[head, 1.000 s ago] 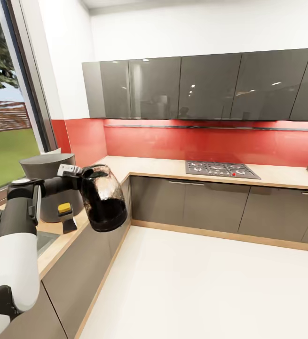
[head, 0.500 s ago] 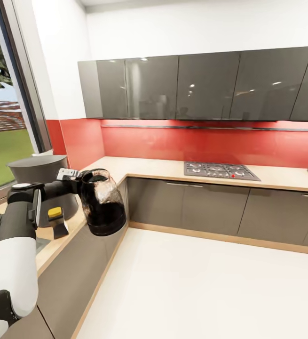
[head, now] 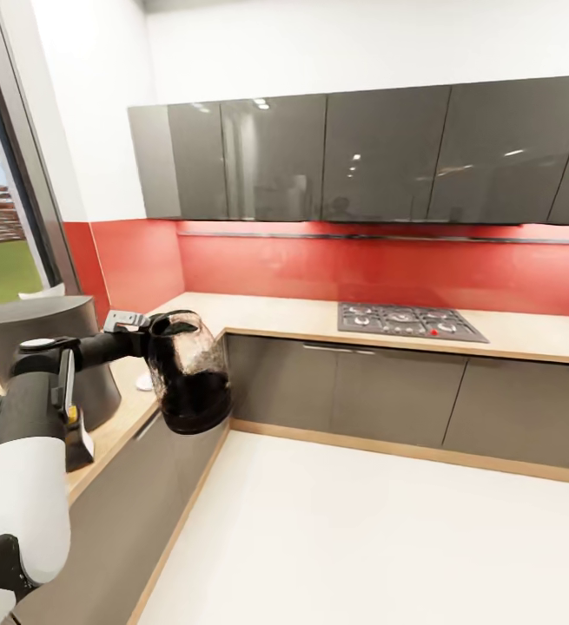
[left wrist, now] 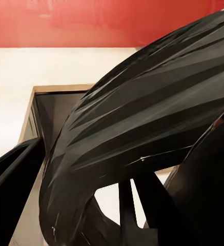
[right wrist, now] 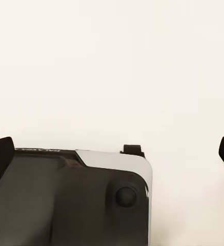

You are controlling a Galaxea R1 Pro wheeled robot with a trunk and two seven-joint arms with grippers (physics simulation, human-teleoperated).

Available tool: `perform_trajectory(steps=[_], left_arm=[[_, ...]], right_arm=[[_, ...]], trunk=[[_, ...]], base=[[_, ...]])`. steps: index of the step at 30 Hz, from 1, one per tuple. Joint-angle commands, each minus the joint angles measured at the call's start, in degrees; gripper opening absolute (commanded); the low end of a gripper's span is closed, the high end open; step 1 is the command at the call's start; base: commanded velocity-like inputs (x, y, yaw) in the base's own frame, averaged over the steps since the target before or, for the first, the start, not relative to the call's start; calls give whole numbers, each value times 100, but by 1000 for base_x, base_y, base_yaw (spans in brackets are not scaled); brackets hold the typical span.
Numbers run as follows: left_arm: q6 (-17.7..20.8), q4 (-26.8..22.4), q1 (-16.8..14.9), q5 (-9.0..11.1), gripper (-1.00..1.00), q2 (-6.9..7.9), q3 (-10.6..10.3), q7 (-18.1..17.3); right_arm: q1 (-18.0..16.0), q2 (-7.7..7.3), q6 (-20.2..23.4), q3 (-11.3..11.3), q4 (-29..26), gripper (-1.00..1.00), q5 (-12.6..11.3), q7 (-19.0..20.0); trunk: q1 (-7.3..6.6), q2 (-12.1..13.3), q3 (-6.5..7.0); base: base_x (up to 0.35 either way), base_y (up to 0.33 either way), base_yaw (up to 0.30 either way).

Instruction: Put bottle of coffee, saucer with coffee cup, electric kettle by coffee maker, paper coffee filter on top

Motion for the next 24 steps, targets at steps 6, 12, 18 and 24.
perform_trajectory(steps=[6, 12, 18, 24], left_arm=[[23, -6, -4, -38, -100, -8, 14, -31], [10, -6, -4, -32, -100, -29, 14, 109], [-3, -6, -4, -25, -100, -54, 13, 260], [-4, -6, -3, -29, -100, -65, 13, 268]], right_arm=[[-3, -3, -21, 43, 7, 100, -60, 21], [-3, -3, -21, 43, 7, 100, -60, 22], [-3, -3, -27, 43, 7, 100, -60, 18], [-3, -11, -37, 35, 0, 100, -61, 17]], trunk=[[5, -4, -2], [5, -4, -2], [5, -4, -2], [5, -4, -2]], base=[[333, 0, 15], [319, -54, 220], [286, -150, 156], [283, -160, 6]])
